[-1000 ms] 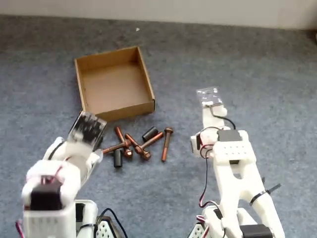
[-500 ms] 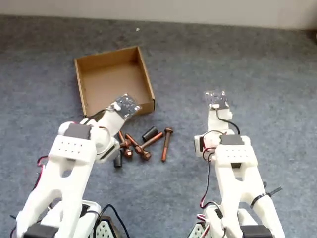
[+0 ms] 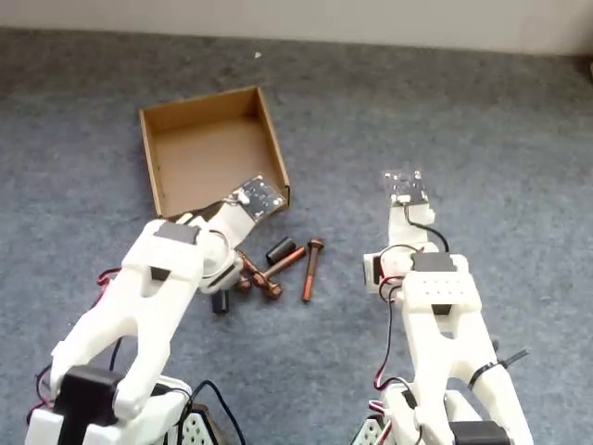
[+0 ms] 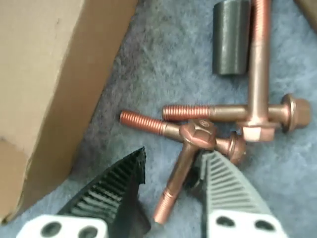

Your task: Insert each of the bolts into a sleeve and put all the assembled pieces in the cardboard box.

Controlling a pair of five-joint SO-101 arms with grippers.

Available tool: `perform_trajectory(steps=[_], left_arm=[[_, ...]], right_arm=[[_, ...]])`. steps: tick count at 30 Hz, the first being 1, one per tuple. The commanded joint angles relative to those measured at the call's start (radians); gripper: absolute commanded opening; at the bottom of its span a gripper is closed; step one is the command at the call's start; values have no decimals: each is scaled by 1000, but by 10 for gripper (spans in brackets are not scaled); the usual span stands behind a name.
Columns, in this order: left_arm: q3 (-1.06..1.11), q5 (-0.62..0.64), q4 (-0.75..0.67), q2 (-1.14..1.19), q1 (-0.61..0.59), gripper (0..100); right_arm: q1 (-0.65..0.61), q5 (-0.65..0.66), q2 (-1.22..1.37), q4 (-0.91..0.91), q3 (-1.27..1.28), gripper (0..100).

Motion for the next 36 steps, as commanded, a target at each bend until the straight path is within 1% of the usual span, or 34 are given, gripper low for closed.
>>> perform_trajectory(steps=[1, 9, 12, 14, 17, 19, 23, 28, 31, 36], left_arm=[[-33, -12, -95, 73, 10, 108], [-33, -12, -103, 96, 70, 55], [-35, -11, -103, 94, 74, 8], [-42, -9, -100, 74, 70, 6], [-50, -9, -14, -22, 65, 6], [-47, -8, 46, -136, 65, 6], [-44, 2, 147, -394, 65, 6], [-44, 164, 213, -671, 65, 6], [-47, 259, 219, -789, 67, 6], [-48, 443, 212, -931, 73, 6]], right_arm=[[10, -5, -36, -16, -7, 5], [10, -3, -47, 13, -7, 5], [8, -2, -47, 35, -13, 5], [8, 0, -47, 51, -16, 5], [8, 0, -50, 120, -21, 5], [-8, 0, -81, 170, -62, 5], [-71, 0, -252, 255, -108, 5], [-176, -6, -476, 289, -107, 6], [-248, -8, -555, 286, -107, 6], [-341, -89, -634, 286, -110, 6]])
